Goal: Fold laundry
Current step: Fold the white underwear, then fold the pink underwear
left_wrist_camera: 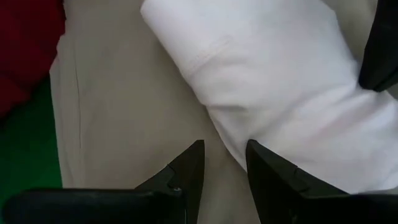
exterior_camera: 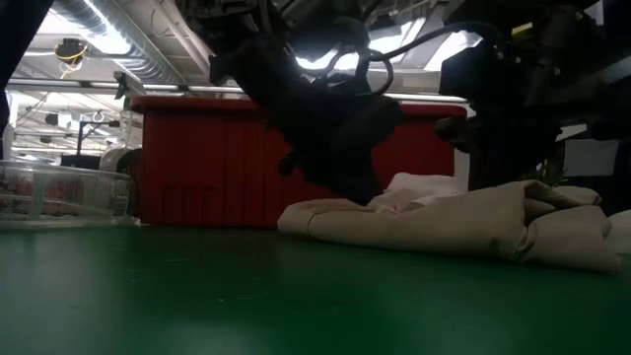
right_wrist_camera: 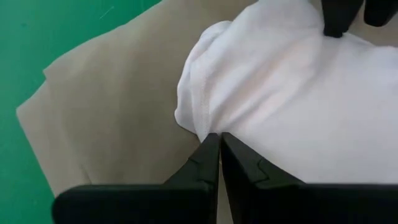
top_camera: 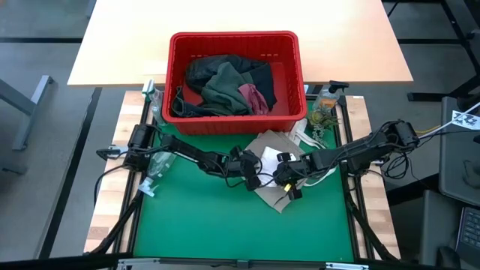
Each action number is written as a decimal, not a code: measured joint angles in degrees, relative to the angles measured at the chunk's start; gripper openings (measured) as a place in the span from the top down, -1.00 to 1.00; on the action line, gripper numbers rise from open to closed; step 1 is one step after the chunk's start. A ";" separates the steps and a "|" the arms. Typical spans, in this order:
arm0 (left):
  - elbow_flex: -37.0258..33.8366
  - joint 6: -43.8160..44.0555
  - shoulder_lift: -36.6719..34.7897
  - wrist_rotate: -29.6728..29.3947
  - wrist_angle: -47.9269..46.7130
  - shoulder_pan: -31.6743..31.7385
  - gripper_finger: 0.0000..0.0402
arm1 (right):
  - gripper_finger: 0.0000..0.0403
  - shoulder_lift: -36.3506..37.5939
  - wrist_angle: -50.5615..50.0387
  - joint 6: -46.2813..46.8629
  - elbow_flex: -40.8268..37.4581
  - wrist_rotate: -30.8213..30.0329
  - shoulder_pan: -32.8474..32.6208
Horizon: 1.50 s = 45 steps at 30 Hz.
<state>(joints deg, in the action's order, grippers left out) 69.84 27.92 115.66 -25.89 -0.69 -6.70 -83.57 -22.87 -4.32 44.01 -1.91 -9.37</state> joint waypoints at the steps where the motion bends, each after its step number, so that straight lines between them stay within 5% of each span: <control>1: 0.00 -0.02 -0.02 -0.02 0.02 0.00 0.44 | 0.91 0.00 0.02 0.00 0.01 0.00 0.00; 10: 0.09 -0.15 -4.17 0.59 -3.31 -0.11 0.44 | 0.91 0.17 -6.66 -0.02 4.69 0.00 0.00; 22: 0.11 -4.03 -25.60 1.05 -14.70 1.60 0.44 | 0.91 0.28 -14.67 -4.98 15.71 -4.69 0.00; 31: 0.17 -9.10 -39.18 -2.81 -14.60 14.31 0.44 | 0.91 0.28 -14.20 -14.17 21.46 -13.30 0.22; 40: 0.16 -8.98 -38.65 13.32 -14.97 30.69 0.44 | 0.91 0.26 -9.76 -17.23 22.88 -14.03 7.28; 45: 0.13 -9.04 -38.45 16.59 -14.93 33.96 0.44 | 0.91 0.26 -2.38 -18.45 24.80 -14.02 15.33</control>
<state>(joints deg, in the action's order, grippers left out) 69.97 18.88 77.21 -9.30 -15.62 27.26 -83.31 -25.25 -22.76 68.81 -15.93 5.96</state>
